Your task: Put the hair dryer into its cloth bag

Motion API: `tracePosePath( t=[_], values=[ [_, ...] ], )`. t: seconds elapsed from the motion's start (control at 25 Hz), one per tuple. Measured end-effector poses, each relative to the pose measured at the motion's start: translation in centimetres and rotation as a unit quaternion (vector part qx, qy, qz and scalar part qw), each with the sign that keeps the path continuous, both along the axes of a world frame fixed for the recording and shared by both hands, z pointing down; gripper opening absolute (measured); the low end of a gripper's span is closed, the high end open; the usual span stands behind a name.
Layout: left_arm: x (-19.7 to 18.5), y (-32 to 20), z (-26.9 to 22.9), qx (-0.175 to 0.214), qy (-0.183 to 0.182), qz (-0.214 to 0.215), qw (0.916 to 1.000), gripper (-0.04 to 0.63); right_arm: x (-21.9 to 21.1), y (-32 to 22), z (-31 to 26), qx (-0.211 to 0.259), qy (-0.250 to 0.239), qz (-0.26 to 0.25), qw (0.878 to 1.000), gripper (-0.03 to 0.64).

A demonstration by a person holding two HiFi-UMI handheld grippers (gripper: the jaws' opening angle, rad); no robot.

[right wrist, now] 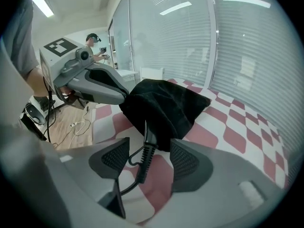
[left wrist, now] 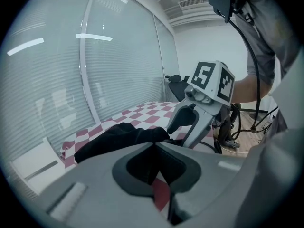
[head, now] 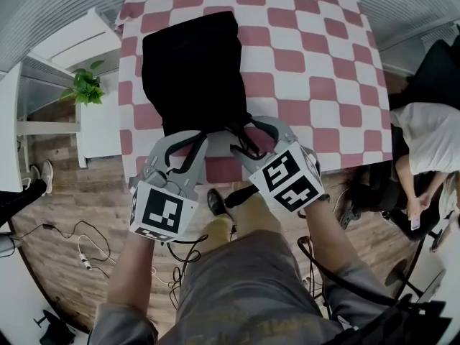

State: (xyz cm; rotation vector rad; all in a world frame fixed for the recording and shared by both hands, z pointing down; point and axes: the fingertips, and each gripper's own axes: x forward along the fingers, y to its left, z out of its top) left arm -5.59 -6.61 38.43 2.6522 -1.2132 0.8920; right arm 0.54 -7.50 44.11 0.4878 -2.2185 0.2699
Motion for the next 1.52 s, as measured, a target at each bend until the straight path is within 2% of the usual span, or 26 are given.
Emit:
tracePosePath(
  t=[0.2,0.44,0.72,0.92,1.12,1.36,1.52],
  values=[
    [-0.2,0.1,-0.2,0.011,-0.002,0.003,0.9999,0.012,2.3,1.3,-0.7,0.017,-0.005,0.027,0.999,0.295],
    [-0.5,0.1,-0.4,0.022,-0.009,0.014,0.9996,0.014,5.7,3.9,-1.6,0.04,-0.011,0.087,0.995,0.29],
    [-0.7,0.4,-0.4,0.031,-0.015,0.018,0.9992,0.012,8.5,8.8,-0.9,0.037,-0.021,0.128,0.991,0.285],
    [-0.7,0.7,-0.3,0.036,-0.021,0.029,0.9987,0.012,9.0,12.3,1.0,0.013,-0.035,0.174,0.984,0.282],
    [-0.4,0.8,-0.2,0.042,-0.025,0.039,0.998,0.012,8.2,14.7,3.6,-0.041,-0.065,0.212,0.974,0.284],
    [0.1,0.8,-0.2,0.048,-0.026,0.048,0.9973,0.014,7.6,14.6,7.1,-0.089,-0.11,0.251,0.958,0.299],
    [0.6,0.7,-0.4,0.048,-0.023,0.054,0.9971,0.014,7.3,14.0,7.8,-0.116,-0.159,0.276,0.941,0.298]
  ],
)
